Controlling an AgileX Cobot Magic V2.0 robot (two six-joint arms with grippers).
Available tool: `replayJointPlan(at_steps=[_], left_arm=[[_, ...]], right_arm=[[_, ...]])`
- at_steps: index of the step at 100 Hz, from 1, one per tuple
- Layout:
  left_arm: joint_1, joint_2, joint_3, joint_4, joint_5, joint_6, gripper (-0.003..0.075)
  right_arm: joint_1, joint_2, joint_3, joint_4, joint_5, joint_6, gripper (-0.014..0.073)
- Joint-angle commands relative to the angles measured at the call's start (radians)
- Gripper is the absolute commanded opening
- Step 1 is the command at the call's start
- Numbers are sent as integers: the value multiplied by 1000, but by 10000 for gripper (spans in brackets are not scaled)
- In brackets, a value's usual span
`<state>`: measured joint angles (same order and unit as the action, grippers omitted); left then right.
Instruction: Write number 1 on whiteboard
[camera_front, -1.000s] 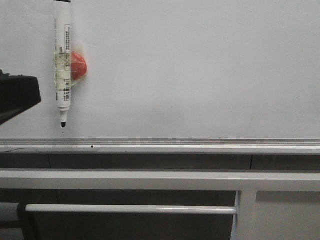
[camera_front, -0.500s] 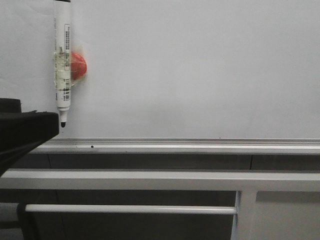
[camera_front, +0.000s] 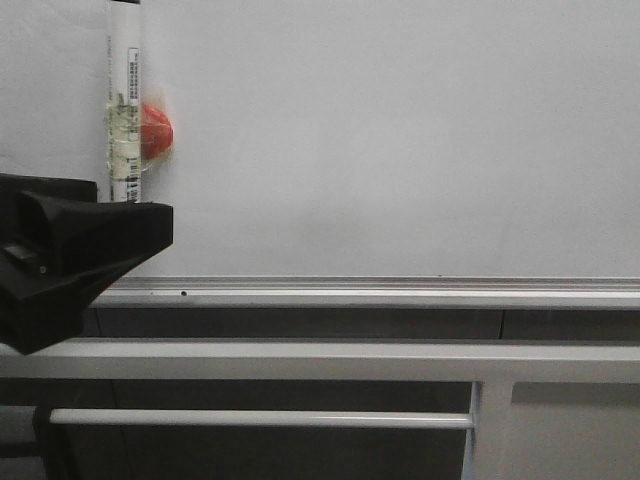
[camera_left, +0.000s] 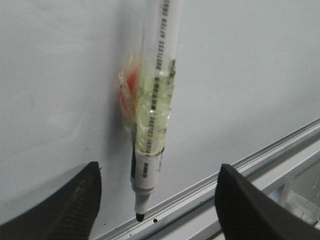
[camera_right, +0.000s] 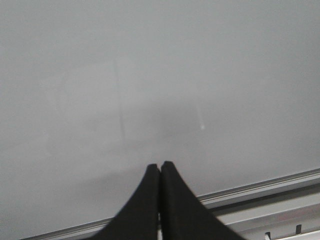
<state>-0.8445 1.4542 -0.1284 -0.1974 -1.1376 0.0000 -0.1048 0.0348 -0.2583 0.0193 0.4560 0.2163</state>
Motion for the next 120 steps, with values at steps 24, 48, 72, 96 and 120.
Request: replayJointPlan(at_steps=[24,48,72,96,120], left_arm=[[-8,-5,-48,-30,-241,0,399],[-8,38,-68,-37,-245,0,374],[-8,38,-68,-46,-245,0,-18],[-15,35,-50,-34,-245,0,-20],[-90,-78,6,-109,-223,73,-20]], right_arm=[[2,23,-35,-2,-73,-4,-63],[2,23,-35,-2,-73,-4,-63],[2,23,-35,-2,-73,-4,-64],[2,23,-35,-2,-73,-4,-63],[2,23,-35,-2,-73,-4,-63]])
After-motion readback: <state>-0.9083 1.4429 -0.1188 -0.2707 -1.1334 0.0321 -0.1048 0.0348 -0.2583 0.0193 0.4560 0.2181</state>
